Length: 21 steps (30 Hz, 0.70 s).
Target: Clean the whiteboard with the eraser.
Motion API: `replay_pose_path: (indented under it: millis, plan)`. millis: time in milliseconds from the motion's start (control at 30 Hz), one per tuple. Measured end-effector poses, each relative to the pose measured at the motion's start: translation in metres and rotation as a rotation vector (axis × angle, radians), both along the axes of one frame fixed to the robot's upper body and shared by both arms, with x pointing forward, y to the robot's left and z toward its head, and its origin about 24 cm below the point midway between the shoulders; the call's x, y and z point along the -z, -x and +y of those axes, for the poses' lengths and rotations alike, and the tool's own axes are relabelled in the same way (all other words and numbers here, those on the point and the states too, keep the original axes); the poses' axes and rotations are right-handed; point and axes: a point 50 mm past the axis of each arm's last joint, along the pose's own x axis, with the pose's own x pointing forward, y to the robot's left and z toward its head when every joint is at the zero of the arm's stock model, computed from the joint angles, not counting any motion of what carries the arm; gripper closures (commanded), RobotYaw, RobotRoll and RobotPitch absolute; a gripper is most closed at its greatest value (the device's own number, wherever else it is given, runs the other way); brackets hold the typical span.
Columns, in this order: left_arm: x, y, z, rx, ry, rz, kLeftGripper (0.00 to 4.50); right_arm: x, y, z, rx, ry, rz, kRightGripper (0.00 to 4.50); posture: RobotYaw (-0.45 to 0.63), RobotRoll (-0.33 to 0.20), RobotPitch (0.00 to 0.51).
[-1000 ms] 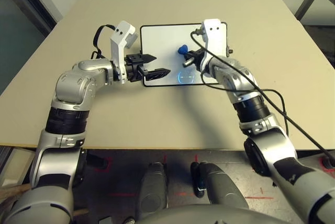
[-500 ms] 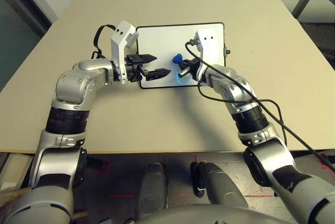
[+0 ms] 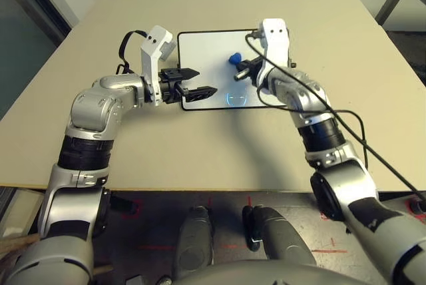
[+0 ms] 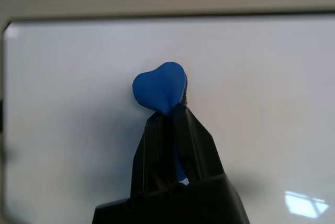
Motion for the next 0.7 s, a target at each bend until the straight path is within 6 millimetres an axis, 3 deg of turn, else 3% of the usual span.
replay_pose_path:
  millis: [300, 700]
  plan:
    - [0.0, 0.0, 0.0, 0.005, 0.001, 0.001, 0.0, -0.004, 0.001, -0.004, 0.022, -0.016, -0.03, 4.48, 0.02, 0.0, 0.137]
    - [0.0, 0.0, 0.0, 0.006, 0.001, 0.002, 0.0, 0.031, 0.031, 0.028, -0.116, 0.011, 0.096, 4.48, 0.03, 0.0, 0.142]
